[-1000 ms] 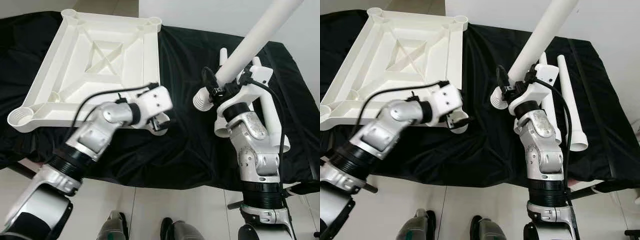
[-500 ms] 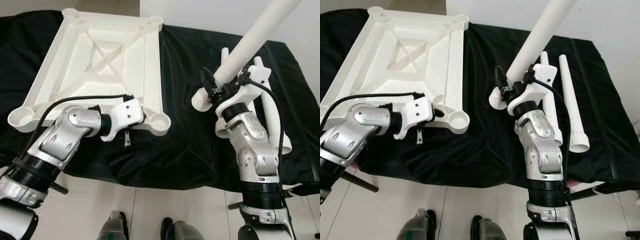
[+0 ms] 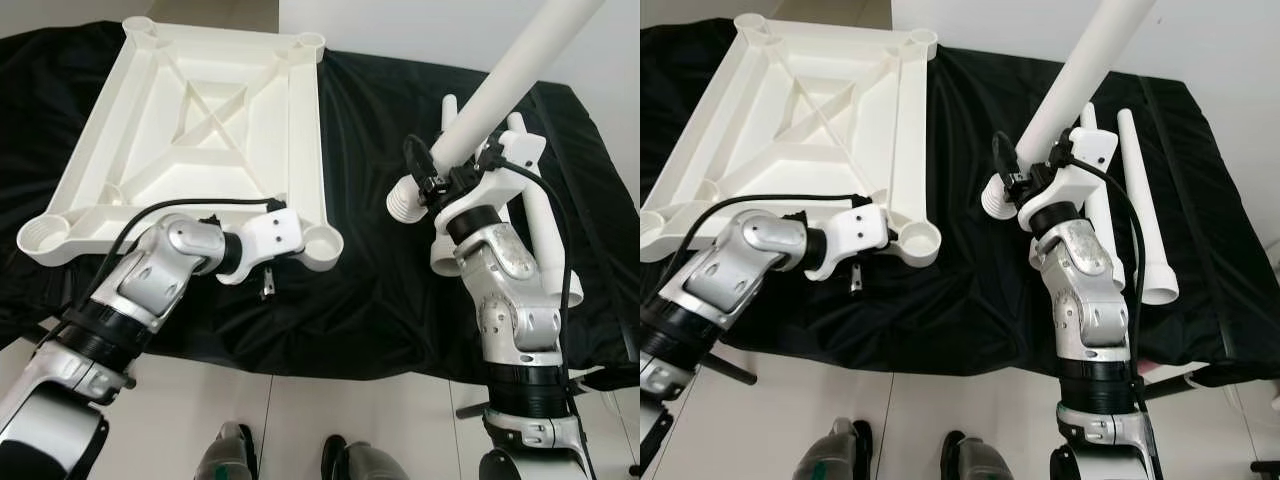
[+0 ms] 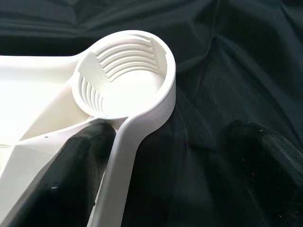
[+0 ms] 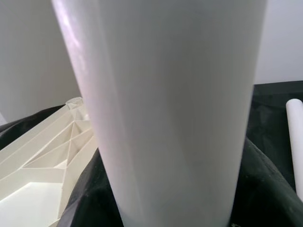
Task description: Building children table
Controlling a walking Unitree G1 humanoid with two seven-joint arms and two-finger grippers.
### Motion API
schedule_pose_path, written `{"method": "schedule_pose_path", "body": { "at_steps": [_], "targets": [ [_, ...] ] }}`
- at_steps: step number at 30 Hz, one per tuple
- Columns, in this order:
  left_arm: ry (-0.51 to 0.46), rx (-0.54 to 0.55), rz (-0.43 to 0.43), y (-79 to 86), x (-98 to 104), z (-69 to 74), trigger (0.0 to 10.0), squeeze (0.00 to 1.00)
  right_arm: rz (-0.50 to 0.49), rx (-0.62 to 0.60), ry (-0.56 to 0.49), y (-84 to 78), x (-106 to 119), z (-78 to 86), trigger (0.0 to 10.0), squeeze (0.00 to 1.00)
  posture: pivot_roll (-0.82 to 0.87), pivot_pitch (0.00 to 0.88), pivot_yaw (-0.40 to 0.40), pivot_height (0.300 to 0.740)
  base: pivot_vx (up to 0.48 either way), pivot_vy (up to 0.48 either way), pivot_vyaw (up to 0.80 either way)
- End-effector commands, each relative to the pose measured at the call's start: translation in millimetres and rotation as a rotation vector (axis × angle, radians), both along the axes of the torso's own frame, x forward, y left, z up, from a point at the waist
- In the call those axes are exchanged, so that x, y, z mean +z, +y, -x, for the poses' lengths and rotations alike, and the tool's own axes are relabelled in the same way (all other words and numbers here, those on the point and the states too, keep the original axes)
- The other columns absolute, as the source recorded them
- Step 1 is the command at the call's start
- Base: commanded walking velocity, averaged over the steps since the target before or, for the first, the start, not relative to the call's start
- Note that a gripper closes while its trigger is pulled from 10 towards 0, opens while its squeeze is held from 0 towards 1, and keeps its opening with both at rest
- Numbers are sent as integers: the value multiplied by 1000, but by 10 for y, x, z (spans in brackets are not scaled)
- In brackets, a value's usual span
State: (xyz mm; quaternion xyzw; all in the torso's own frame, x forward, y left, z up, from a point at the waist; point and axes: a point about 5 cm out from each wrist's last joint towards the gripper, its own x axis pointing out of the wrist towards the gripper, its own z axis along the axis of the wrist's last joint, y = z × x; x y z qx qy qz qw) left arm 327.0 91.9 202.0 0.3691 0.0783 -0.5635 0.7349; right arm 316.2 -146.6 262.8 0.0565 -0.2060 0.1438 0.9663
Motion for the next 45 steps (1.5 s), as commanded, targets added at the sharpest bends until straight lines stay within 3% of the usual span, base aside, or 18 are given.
{"method": "schedule_pose_path", "body": {
  "at_steps": [1,5,8,20,26,30,32,36,45],
  "targets": [
    [-77,61,21,-78,-40,-27,10000,0,-2,-4,-6,-22,14,14,10000,0,67,207,-38,740,0,0,0],
    [-55,15,48,-189,-26,21,10000,0,-3,-6,-6,-27,12,15,10000,0,67,207,-38,740,0,0,0],
    [-27,-51,79,-379,-19,103,10000,0,-7,-3,3,-22,1,6,10000,0,70,209,-36,740,0,0,0],
    [8,-129,123,-618,-51,243,10000,0,1,9,28,5,-28,-18,10000,0,71,208,-36,740,0,0,0],
    [20,-130,186,-797,-64,297,10000,0,-1,42,109,38,-121,-61,10000,0,71,206,-37,740,0,0,0],
    [-1,-75,222,-802,-26,225,10000,0,1,43,125,39,-146,-70,10000,0,71,206,-37,740,0,0,0],
    [-53,67,337,-690,184,34,10000,0,16,14,139,16,-185,-78,10000,0,70,204,-36,740,0,0,0],
    [-63,135,422,-580,354,-48,10000,0,15,-9,147,0,-204,-79,10000,0,70,204,-36,740,0,0,0],
    [-54,167,499,-379,480,-40,10000,0,28,-48,133,-15,-210,-97,10000,0,78,198,-51,740,0,0,0]
  ]
}}
